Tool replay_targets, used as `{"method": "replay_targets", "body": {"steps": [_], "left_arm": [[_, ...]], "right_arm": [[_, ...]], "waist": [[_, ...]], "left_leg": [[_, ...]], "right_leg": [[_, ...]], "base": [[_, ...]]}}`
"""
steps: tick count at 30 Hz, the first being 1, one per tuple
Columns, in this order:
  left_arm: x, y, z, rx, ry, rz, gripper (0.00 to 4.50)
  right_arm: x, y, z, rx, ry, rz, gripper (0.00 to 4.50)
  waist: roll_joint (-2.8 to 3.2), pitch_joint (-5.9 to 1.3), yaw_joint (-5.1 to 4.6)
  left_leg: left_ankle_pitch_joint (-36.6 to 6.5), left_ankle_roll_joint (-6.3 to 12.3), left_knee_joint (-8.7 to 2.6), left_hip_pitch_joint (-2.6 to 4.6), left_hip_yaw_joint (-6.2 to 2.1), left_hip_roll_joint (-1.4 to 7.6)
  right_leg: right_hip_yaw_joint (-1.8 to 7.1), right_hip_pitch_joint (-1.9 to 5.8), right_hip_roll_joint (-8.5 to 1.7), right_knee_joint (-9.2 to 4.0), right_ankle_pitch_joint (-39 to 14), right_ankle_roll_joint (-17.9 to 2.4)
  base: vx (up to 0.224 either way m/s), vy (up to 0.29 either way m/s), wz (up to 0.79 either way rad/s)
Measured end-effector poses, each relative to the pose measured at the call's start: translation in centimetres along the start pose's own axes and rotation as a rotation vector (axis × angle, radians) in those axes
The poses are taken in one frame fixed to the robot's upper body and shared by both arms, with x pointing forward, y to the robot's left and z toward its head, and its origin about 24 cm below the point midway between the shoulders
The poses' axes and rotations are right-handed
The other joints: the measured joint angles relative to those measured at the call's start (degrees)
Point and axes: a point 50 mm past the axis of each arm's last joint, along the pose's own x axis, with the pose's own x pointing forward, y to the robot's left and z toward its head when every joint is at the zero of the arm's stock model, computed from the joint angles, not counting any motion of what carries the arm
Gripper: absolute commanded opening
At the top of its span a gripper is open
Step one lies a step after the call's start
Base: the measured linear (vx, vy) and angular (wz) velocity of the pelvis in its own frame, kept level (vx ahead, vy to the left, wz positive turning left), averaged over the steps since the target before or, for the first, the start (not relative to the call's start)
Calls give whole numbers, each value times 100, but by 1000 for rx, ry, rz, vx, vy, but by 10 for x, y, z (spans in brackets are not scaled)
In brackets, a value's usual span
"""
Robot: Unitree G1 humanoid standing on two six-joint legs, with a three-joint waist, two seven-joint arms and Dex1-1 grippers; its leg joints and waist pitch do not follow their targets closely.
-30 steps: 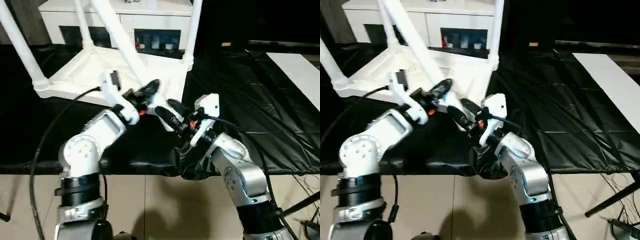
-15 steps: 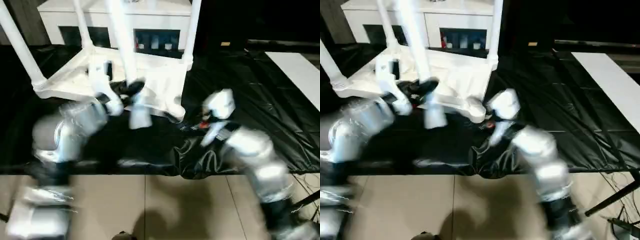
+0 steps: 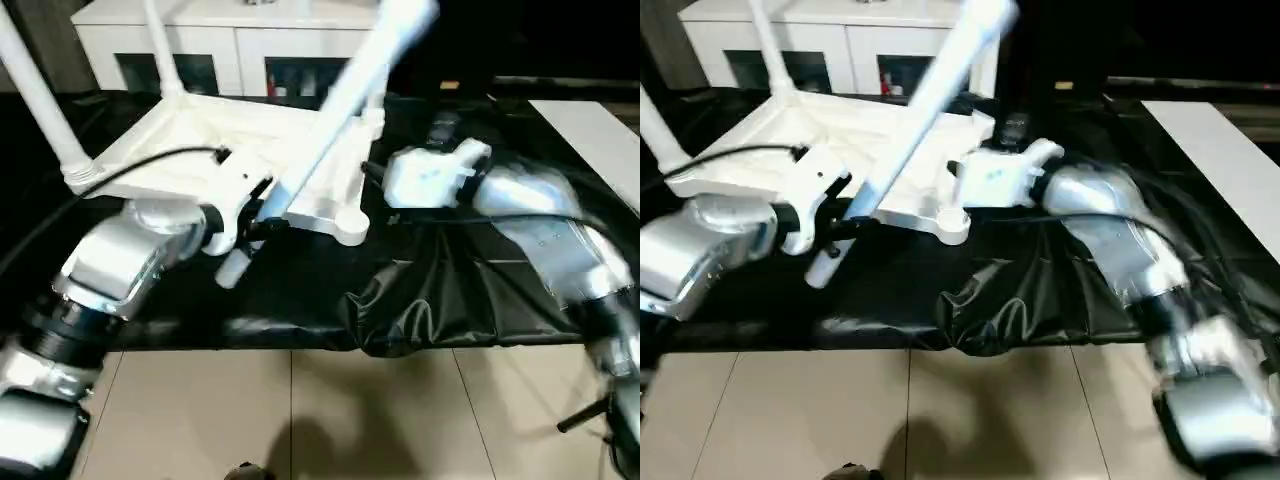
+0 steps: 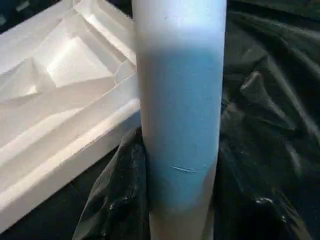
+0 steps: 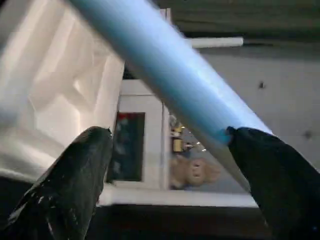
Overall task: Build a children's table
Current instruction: Move to table
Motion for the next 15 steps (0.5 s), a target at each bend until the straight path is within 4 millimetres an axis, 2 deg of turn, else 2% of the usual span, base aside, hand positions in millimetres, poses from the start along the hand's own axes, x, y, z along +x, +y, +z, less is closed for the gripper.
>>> {"method": "replay_targets", "body": {"steps": [4,8,10,14,15], "left_arm": [[-3,2,-3,16,41,0,156],[1,-14,0,82,55,-106,155],[-1,-14,0,91,60,-105,155],[-4,-11,-2,96,82,-102,155],[-4,-10,-2,99,88,-98,155]], "right_arm": [[11,5,-8,-105,25,11,424],[21,-1,-13,-202,47,-15,424],[25,-5,-12,-234,40,-34,424],[30,3,-14,-292,35,-18,424],[30,5,-15,-297,33,-5,406]], "waist": [[1,1,4],[-1,3,4],[-2,3,-28],[-1,5,-97],[-7,8,-117]], "left_leg": [[0,0,11,-8,3,3],[-1,1,26,-16,5,5],[-1,1,29,-16,5,5],[-1,1,35,-18,6,5],[-1,1,38,-17,5,6]], "right_leg": [[-1,-3,0,4,0,0],[1,-5,-1,8,0,0],[4,-7,1,14,0,0],[5,-17,0,37,-1,-1],[5,-18,0,44,-1,-1]], "base": [[0,0,0],[0,0,0],[0,0,0],[0,0,0],[0,0,0]]}}
